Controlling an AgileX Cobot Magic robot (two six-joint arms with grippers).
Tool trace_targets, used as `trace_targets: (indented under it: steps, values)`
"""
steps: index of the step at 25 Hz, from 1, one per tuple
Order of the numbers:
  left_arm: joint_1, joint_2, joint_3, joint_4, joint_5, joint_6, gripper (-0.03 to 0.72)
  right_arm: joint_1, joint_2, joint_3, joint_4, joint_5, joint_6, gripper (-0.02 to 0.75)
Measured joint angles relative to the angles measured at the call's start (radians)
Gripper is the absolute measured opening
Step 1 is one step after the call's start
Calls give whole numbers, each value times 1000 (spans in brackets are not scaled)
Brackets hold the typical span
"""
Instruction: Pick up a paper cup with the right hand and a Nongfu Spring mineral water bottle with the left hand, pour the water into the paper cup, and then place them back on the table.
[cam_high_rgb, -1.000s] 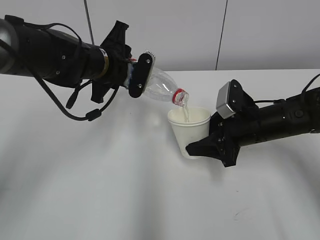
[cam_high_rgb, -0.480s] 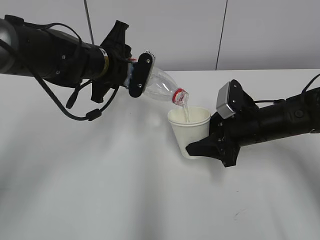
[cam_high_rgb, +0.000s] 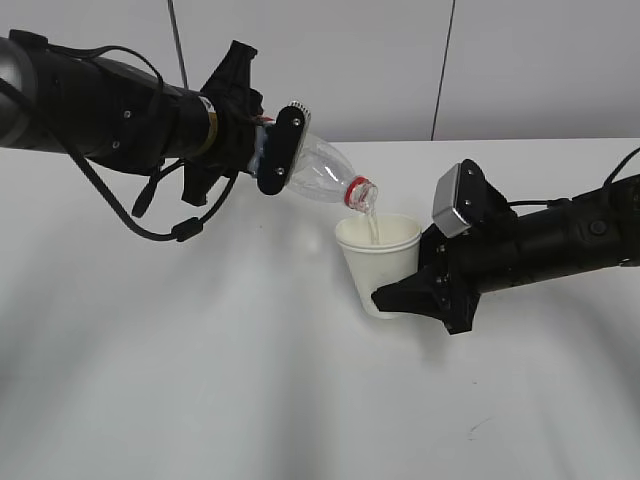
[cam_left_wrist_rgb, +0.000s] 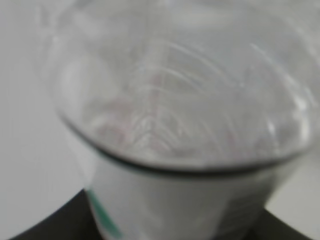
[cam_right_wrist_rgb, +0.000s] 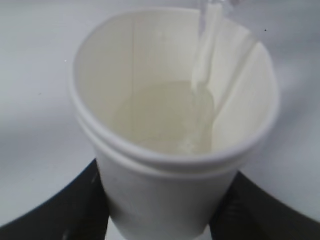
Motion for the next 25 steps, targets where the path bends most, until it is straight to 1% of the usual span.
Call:
trace_targets:
  steps: [16, 19, 25]
  values:
    - [0, 0, 0, 0, 1, -1, 329, 0, 0, 0, 0, 4, -16, 378]
    - [0, 0, 0, 0, 1, -21, 329, 0, 0, 0, 7, 19, -32, 378]
    - [0, 0, 0, -1, 0, -72, 329, 0, 0, 0, 119, 23, -91, 378]
